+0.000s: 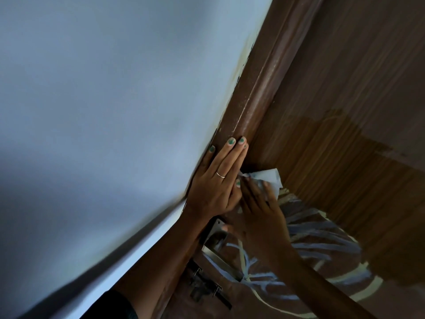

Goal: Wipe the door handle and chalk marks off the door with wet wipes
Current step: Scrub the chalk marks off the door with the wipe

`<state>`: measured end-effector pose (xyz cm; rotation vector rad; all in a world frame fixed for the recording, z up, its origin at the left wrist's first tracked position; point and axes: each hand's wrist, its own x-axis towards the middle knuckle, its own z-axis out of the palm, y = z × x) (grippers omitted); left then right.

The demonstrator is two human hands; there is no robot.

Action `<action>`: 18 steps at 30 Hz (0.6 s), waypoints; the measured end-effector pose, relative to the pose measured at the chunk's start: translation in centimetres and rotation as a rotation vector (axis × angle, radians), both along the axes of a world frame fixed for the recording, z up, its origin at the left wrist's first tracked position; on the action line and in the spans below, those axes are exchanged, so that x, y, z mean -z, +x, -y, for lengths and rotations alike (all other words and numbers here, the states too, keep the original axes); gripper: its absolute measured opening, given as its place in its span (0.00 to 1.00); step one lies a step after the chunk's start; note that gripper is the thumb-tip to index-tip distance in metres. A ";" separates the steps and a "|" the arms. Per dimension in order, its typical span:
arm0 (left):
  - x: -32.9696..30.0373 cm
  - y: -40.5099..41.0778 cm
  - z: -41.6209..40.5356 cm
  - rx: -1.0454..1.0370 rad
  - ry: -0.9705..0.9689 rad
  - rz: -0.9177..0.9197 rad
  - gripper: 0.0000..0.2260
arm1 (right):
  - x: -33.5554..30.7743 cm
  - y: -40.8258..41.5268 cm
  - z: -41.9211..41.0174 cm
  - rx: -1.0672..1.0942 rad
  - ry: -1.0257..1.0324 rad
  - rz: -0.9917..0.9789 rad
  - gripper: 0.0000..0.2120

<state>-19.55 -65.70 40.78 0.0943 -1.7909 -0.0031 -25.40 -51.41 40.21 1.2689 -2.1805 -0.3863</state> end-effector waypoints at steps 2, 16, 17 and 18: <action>0.1 0.0 0.0 -0.002 0.004 0.010 0.29 | 1.9 0.3 -0.2 -0.043 0.054 0.063 0.40; -0.1 0.0 -0.1 -0.018 0.003 0.019 0.28 | 2.6 -0.5 -1.2 -0.040 0.052 0.089 0.39; -0.1 0.1 -0.1 -0.021 0.000 0.016 0.29 | 2.4 -0.4 -1.0 -0.046 0.024 0.080 0.39; -0.1 0.1 -0.1 -0.022 -0.001 0.015 0.28 | 2.6 -0.3 -0.8 -0.047 0.045 0.069 0.40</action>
